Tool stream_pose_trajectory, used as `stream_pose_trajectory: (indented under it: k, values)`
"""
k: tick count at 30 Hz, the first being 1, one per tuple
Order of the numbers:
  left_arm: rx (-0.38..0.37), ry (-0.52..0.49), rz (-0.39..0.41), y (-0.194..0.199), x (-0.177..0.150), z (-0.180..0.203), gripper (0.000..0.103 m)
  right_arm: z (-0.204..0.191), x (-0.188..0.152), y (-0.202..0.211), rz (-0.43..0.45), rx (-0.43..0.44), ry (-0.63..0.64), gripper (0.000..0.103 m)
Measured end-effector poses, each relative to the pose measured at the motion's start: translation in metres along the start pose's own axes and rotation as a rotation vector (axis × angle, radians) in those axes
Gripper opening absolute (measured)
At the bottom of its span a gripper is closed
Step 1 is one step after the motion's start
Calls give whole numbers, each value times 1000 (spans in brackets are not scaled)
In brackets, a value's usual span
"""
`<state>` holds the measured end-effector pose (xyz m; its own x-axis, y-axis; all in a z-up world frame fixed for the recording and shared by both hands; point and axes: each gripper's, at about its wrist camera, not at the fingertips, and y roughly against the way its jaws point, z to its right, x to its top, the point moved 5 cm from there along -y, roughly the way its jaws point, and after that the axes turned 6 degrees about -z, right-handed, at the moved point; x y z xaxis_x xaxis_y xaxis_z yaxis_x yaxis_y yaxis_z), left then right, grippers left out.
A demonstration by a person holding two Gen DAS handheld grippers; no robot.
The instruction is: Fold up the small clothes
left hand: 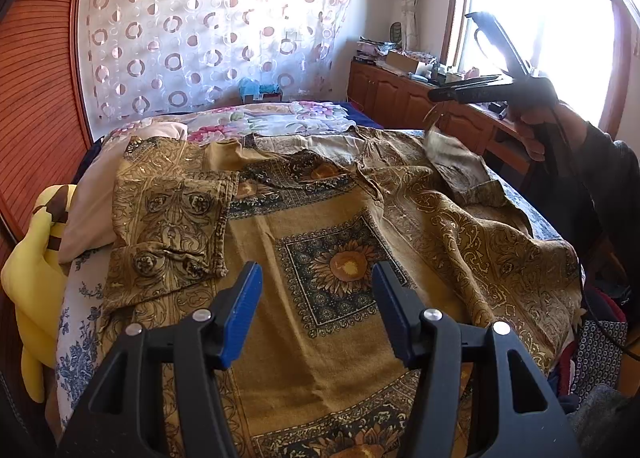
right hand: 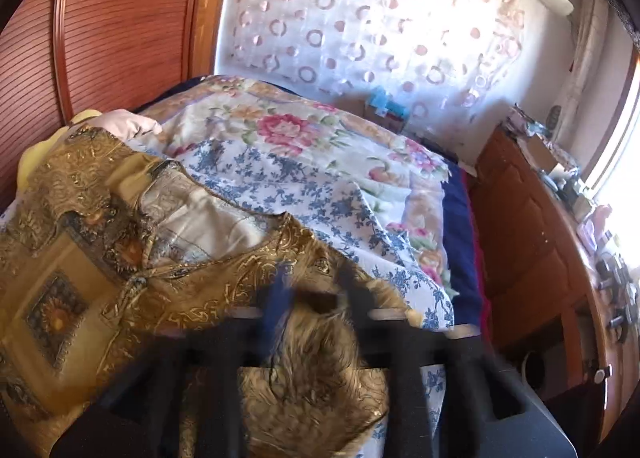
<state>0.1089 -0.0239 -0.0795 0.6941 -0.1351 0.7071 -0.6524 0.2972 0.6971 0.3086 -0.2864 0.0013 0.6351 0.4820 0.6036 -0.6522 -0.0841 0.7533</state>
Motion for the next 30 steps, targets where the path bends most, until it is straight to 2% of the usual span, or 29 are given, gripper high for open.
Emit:
stream_pose_trajectory:
  k: [1,6,12,19,24,30]
  values:
    - [0,1,1,0,0,-1,57,0,-2,5,15,-2,2,62]
    - [4,16,1,-1,0,-6,57,-2,-16,6,14,-2,-7,62]
    - [14,27,-7,-6,-1,-11,57,11,-54,-16,-55,-2,-57,63]
    - [49,40,-9,-9,0,-23,57,15,-98,-54,-145,47,-140,63]
    - [69,78,-11,-10,1,-37,57,14,-109,-63,-150,56,-159,66]
    - [118,95,-2,-11,6,-54,57,23,-115,-66,-132,103,-229,77]
